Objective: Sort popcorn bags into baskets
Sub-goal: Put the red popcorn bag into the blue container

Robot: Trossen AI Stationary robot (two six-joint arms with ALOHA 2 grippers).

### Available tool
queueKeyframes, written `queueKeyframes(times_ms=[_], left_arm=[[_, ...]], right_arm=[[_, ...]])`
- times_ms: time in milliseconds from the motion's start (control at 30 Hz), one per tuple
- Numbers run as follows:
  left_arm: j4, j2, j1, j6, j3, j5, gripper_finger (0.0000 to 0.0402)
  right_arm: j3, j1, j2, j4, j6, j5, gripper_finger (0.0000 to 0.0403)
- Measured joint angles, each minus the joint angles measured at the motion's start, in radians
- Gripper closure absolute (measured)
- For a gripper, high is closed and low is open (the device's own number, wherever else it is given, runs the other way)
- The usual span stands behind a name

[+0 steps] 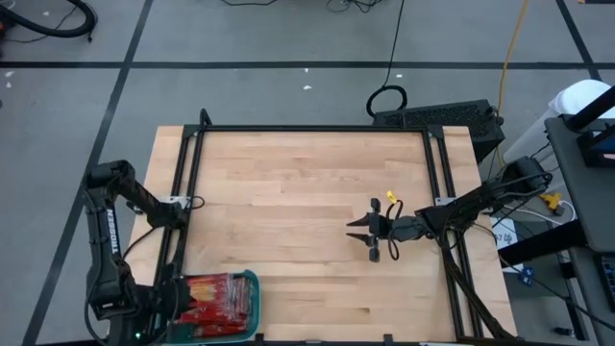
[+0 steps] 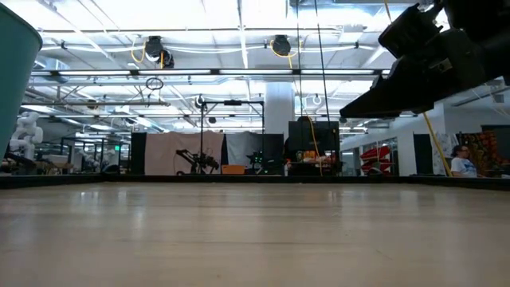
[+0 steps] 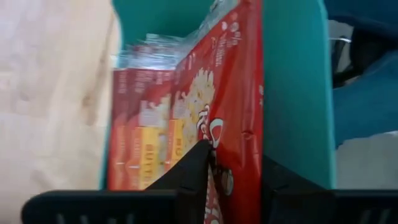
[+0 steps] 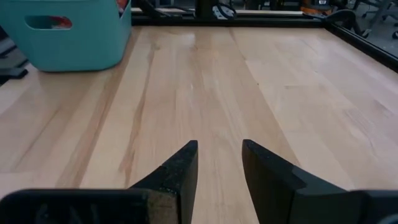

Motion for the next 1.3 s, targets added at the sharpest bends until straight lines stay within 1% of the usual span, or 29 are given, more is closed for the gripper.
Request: queueKeyframes(times_ms=[300,567,667,867,1000,1133,1300], left_arm=[[0.112,0.004,-0.010,-0.088,0.000,0.007,0.0324],[0.110,0.031,-0.010,-0.091,-0.002,0.031,0.0320],[0.110,0.039,-0.006,-0.097,-0.002,0.031,0.0302],[0.119,0.041,0.019,-0.098,-0.002,0.029,0.0229],[0.159,0.028,0.034,-0.112,-0.002,0.030,0.0192],[0.189,0.009,0.050,-0.116,-0.002,0.030,0.0174],[0.213,-0.006,0.068,-0.121,-0.002,0.029,0.0177]], right_arm=[[-0.001,0.000,0.000,0.041,-0.020,-0.002,0.0284],[-0.001,0.000,0.000,0.048,-0.030,-0.002,0.0284],[-0.001,0.000,0.000,0.048,-0.030,-0.002,0.0284],[-0.001,0.000,0.000,0.046,-0.030,-0.003,0.0284],[-0.001,0.000,0.000,0.045,-0.030,-0.003,0.0284],[-0.001,0.000,0.000,0.044,-0.034,-0.003,0.0284],[-0.001,0.000,0.000,0.044,-0.041,-0.003,0.0284]])
